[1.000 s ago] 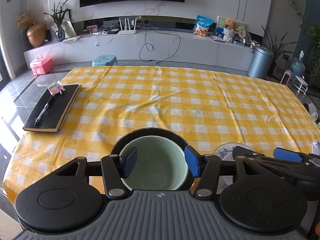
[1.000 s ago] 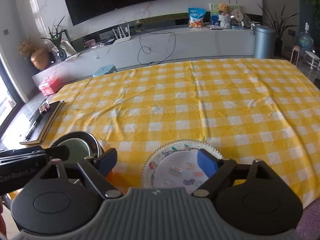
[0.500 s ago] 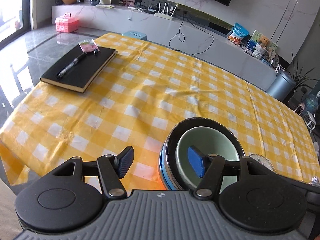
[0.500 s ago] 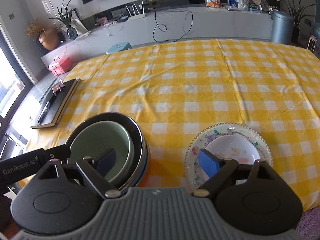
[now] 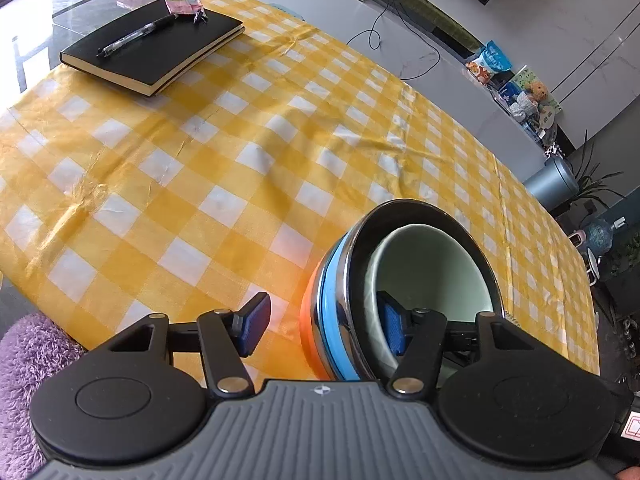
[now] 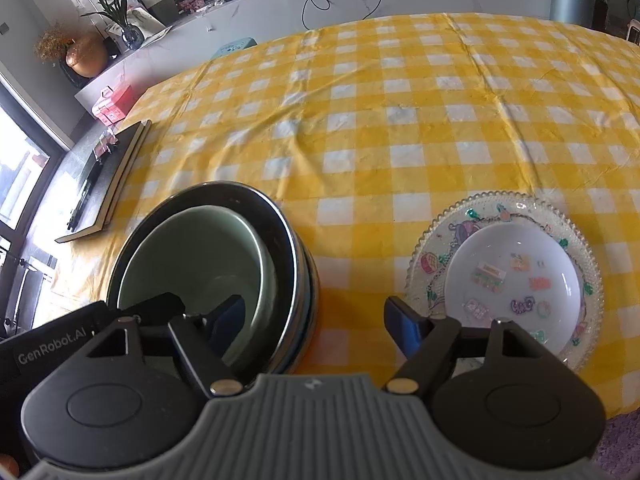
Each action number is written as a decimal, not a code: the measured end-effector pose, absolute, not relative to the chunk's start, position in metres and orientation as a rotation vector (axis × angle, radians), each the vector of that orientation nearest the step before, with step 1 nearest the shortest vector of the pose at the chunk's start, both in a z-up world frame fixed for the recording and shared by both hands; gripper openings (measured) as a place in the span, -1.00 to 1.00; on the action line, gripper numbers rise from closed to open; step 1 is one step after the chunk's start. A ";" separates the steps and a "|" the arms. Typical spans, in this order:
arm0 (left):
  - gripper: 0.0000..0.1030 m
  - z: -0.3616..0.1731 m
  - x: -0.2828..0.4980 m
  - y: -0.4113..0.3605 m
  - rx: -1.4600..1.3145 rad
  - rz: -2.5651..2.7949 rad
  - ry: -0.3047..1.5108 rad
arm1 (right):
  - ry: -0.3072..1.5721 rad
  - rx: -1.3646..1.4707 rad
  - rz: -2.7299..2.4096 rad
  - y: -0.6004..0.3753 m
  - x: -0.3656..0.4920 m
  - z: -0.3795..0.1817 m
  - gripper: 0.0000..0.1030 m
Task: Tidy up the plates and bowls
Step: 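Move both grippers to the rim of the nested bowl stack and grasp it, then lift the bowl stack and lower it onto the stacked plates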
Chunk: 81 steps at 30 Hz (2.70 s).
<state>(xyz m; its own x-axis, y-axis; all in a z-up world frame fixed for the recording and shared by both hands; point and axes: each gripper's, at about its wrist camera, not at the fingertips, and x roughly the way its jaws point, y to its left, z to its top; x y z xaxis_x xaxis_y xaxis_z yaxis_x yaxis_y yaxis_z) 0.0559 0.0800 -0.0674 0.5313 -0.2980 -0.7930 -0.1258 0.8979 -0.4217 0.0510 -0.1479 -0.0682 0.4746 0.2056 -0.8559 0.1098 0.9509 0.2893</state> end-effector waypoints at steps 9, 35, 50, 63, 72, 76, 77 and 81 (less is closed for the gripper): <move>0.24 -0.075 0.064 0.080 -0.503 -0.137 1.058 | 1.144 0.477 0.127 -0.159 0.062 -0.086 0.18; -0.02 -0.071 0.064 0.071 -0.557 -0.156 1.085 | 1.154 0.636 0.183 -0.179 0.058 -0.085 -0.11; -0.04 -0.039 0.047 0.008 -0.515 -0.271 1.062 | 1.057 0.680 0.152 -0.247 0.022 -0.046 -0.13; -0.07 -0.042 0.059 -0.068 -0.459 -0.363 1.091 | 0.990 0.764 0.046 -0.325 -0.007 -0.042 -0.15; -0.08 -0.056 0.073 -0.090 -0.436 -0.368 1.139 | 1.017 0.808 0.004 -0.347 -0.003 -0.058 -0.15; -0.08 -0.062 0.077 -0.090 -0.435 -0.358 1.155 | 1.039 0.818 0.000 -0.348 0.001 -0.066 -0.15; -0.08 -0.064 0.078 -0.090 -0.436 -0.356 1.158 | 1.043 0.819 -0.001 -0.348 0.003 -0.068 -0.15; -0.08 -0.069 0.083 -0.090 -0.441 -0.352 1.175 | 1.059 0.823 -0.007 -0.347 0.006 -0.072 -0.15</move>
